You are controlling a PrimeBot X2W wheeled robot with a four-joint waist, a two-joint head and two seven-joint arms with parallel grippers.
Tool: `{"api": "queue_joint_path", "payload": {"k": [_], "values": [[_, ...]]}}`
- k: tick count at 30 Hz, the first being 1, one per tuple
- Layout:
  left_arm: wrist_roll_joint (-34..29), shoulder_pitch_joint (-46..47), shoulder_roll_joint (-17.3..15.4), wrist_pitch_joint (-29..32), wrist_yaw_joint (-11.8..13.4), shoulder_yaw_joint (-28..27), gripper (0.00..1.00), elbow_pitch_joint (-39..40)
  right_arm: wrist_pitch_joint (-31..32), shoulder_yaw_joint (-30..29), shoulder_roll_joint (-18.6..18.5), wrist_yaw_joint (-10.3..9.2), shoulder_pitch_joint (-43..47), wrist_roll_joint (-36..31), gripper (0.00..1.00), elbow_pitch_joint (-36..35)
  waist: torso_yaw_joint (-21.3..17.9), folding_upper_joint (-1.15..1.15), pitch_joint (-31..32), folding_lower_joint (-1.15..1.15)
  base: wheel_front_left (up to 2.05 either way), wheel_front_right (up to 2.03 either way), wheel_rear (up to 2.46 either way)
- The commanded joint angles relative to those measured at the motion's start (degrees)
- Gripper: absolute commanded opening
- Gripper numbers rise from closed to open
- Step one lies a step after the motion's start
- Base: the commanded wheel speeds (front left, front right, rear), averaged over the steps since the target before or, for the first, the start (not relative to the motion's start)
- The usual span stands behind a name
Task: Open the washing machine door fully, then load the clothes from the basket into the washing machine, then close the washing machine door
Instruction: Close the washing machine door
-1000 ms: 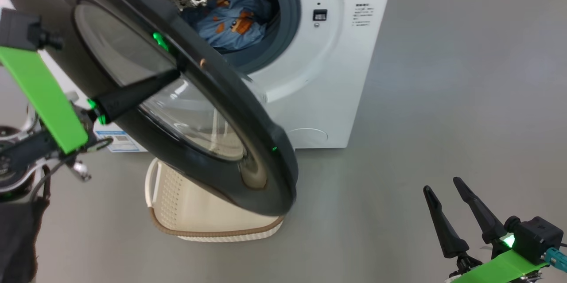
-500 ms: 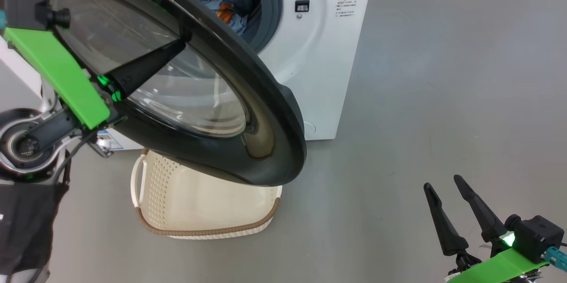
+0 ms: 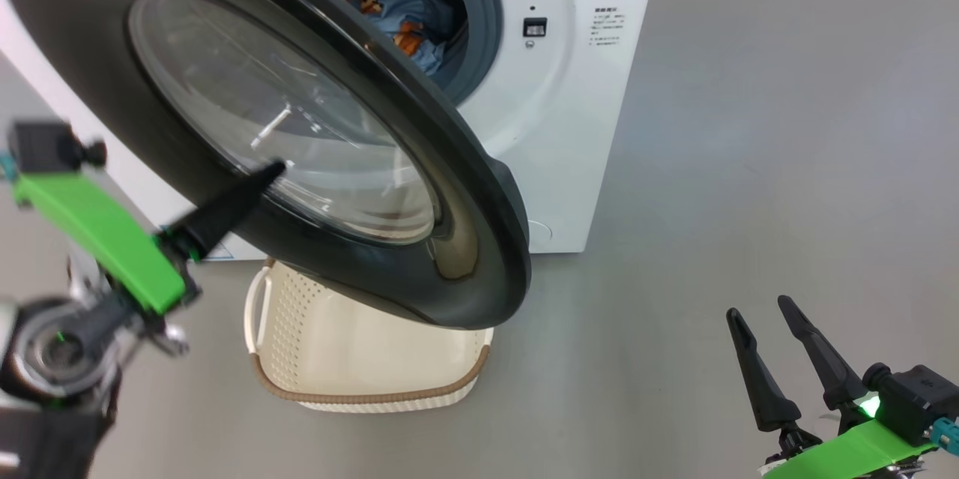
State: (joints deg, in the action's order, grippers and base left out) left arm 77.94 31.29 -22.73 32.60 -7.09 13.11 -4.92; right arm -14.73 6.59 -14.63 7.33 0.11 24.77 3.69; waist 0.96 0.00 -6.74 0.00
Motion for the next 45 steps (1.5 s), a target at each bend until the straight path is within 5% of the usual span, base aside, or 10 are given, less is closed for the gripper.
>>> {"api": "queue_joint_path", "payload": {"k": [1, 3, 17, 30, 36, 45], "values": [[-0.9, -0.6, -3.5, -1.6, -0.4, -1.6, 0.73, 1.8, -0.3, 0.8, -1.0, 0.16, 0.4, -0.5, 1.0, -1.4, 0.6, 0.0, 0.5, 0.0, 0.0, 0.0, 0.0], [-2.5, -3.0, -4.4, -3.9, -0.4, -0.6, 1.0, 1.7, -0.3, 0.6, -1.2, 0.16, 0.6, -0.5, 1.0, -1.4, 0.8, 0.0, 0.8, 0.0, 0.0, 0.0, 0.0], [-5.8, -17.1, -8.2, -22.5, -0.4, 3.4, 1.0, -0.6, -0.3, -0.6, -2.4, 0.16, 2.5, -0.6, 1.0, -1.7, 0.7, 0.0, 2.3, 0.0, 0.0, 0.0, 0.0], [-8.1, -25.1, -8.2, -43.6, -0.4, 9.3, 1.0, -6.3, -0.3, -2.7, -3.4, 0.16, 4.2, -0.6, 1.0, -1.9, -1.9, 0.0, 2.6, 0.0, 0.0, 0.0, 0.0], [-14.0, -26.8, -6.2, -47.4, -0.4, 8.3, 1.0, -12.3, -0.3, -2.7, -3.6, 0.16, 4.6, -0.7, 1.0, -1.9, -3.9, 0.0, 3.4, 0.0, 0.0, 0.0, 0.0], [-31.3, -30.9, 2.4, -47.6, -0.4, -4.2, 1.0, -13.3, -0.3, -3.8, -3.9, 0.16, 4.9, -0.7, 1.0, -2.0, -5.4, 0.0, 3.7, 0.0, 0.0, 0.0, 0.0]]}}
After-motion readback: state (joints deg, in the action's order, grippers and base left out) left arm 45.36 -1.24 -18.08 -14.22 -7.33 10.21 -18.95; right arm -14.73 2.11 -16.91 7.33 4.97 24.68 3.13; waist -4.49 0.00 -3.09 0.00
